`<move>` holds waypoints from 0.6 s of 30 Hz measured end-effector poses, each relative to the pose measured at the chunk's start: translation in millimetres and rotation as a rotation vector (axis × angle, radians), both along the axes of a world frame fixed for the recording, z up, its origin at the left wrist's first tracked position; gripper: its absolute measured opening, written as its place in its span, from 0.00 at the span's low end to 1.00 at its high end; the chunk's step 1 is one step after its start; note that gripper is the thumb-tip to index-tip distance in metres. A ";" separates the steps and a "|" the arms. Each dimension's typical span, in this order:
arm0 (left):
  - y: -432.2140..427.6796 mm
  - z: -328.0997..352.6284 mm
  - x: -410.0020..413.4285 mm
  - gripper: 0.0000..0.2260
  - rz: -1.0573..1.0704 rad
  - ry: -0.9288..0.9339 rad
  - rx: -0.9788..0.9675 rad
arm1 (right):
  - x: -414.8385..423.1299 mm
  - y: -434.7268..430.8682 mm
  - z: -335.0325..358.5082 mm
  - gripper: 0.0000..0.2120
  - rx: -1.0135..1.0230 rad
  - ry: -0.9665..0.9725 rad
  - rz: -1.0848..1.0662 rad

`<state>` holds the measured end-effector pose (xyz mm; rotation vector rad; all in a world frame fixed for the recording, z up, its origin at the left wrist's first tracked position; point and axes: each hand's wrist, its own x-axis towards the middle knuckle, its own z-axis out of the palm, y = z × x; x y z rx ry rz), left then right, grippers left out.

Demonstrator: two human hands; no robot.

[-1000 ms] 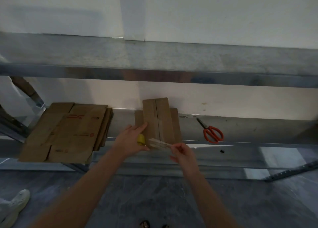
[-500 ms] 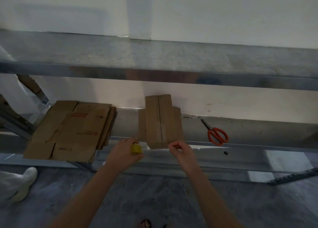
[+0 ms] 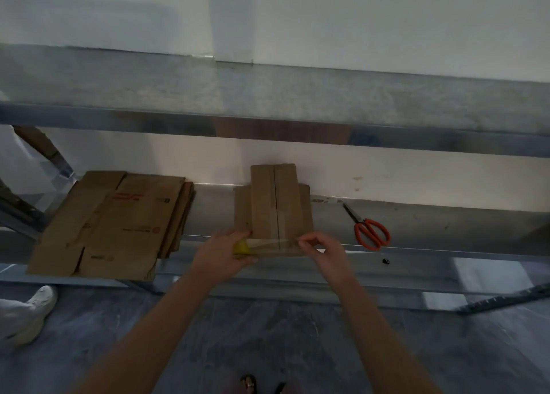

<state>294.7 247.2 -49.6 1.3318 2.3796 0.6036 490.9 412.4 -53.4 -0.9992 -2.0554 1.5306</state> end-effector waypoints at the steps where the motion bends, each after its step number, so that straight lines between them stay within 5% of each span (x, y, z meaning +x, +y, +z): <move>1: -1.1 -1.9 1.2 0.29 0.005 0.017 -0.011 | 0.8 -1.9 -2.7 0.04 -0.045 0.014 0.000; 6: -5.5 -10.4 3.4 0.29 0.030 0.030 0.007 | 2.3 -7.5 -12.8 0.07 -0.102 0.063 0.020; 18: 8.6 -9.2 -5.5 0.30 0.022 0.012 -0.015 | -1.4 3.1 -14.9 0.09 0.170 -0.030 -0.037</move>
